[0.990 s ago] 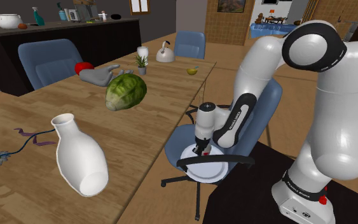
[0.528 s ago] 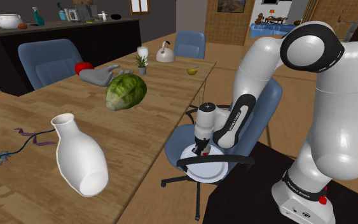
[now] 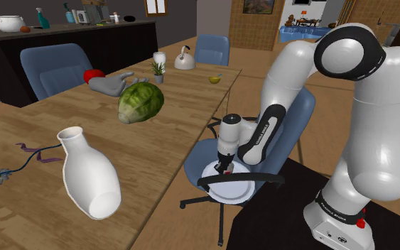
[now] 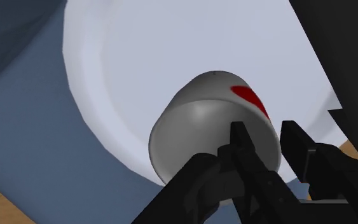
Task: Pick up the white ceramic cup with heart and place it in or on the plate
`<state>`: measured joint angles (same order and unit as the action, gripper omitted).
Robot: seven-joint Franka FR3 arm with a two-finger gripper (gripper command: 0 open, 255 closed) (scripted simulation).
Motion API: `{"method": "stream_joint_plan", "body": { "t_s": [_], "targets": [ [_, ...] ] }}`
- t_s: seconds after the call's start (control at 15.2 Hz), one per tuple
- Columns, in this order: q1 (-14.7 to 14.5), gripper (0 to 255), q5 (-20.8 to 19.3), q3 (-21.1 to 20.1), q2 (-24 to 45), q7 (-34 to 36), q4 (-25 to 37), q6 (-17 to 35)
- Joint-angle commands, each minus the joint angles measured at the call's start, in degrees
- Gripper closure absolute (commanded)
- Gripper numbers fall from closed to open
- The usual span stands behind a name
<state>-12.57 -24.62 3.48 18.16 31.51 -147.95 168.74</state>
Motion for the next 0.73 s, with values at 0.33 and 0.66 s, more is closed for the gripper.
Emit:
{"method": "stream_joint_plan", "body": {
  "t_s": [0.33,0.66],
  "targets": [
    [1.8,0,4.7,-4.2,-7.3,-4.1,-2.9,-6.9],
    [1.6,0,4.8,-4.1,-7.3,-4.1,-2.9,-6.9]
  ]
}}
